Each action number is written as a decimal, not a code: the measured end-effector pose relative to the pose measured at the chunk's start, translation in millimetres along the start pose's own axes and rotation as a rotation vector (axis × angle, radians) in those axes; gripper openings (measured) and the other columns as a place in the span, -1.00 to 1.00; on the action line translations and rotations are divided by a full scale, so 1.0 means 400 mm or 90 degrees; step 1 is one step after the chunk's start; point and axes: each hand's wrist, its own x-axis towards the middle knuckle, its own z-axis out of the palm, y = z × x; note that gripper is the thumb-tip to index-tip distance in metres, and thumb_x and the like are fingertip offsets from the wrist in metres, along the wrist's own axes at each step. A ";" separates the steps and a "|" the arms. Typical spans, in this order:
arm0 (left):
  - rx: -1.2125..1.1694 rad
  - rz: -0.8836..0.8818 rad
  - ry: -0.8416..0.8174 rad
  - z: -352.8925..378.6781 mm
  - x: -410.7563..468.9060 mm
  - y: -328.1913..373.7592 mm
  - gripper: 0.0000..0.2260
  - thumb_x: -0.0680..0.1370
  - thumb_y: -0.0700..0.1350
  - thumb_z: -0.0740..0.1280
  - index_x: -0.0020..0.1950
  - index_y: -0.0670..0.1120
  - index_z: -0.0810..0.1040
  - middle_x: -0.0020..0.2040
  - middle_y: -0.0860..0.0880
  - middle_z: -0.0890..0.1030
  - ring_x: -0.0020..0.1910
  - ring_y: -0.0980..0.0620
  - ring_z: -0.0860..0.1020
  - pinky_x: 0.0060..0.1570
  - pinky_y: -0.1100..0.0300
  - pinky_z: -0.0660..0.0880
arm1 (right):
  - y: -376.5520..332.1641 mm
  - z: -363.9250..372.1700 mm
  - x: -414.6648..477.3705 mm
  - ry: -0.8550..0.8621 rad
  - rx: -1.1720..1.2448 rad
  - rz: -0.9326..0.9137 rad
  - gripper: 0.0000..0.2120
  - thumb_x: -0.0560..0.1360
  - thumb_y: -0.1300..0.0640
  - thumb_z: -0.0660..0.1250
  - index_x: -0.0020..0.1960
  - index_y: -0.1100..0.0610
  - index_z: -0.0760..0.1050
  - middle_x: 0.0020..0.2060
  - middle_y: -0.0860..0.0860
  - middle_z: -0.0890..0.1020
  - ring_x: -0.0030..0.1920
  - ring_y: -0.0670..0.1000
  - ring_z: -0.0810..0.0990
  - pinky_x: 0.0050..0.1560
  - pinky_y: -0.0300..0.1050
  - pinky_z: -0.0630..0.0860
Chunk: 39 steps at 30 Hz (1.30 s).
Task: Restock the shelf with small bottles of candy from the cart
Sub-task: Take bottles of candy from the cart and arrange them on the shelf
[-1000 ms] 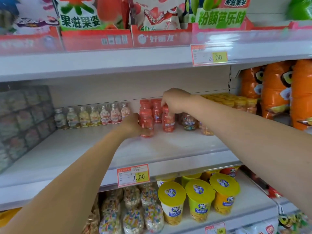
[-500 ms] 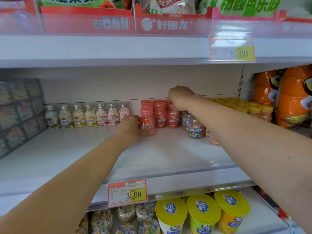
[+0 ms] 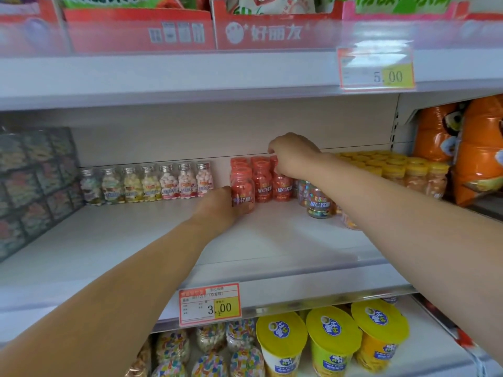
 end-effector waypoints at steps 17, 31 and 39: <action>-0.110 0.100 0.198 -0.059 -0.343 0.161 -0.86 0.58 -0.11 0.26 0.04 -0.12 0.57 -0.05 -0.04 0.64 -0.13 0.05 0.57 -0.19 0.38 0.39 | -0.025 -0.129 -0.473 0.143 0.242 -0.124 -0.90 0.47 0.13 0.35 -0.13 0.08 0.42 -0.26 -0.12 0.39 -0.21 -0.05 0.38 -0.21 -0.12 0.25; -0.168 0.088 -0.240 0.418 -0.839 0.143 -0.67 0.58 0.03 0.26 -0.29 -0.15 0.45 -0.29 -0.12 0.53 -0.28 -0.02 0.51 -0.28 0.19 0.37 | 0.206 0.216 -1.059 -0.267 0.321 0.220 -0.81 0.54 0.05 0.33 -0.05 0.18 0.44 -0.22 0.00 0.52 -0.17 0.03 0.52 -0.10 -0.06 0.45; -0.032 0.009 -0.453 0.618 -0.960 0.118 -0.78 0.58 -0.09 0.23 0.18 -0.12 0.53 0.18 -0.05 0.53 0.18 -0.04 0.49 0.12 0.16 0.44 | 0.326 0.437 -1.354 -0.486 0.271 0.442 -0.80 0.53 0.14 0.30 0.07 0.24 0.46 -0.28 0.06 0.48 -0.23 0.09 0.50 -0.35 -0.12 0.35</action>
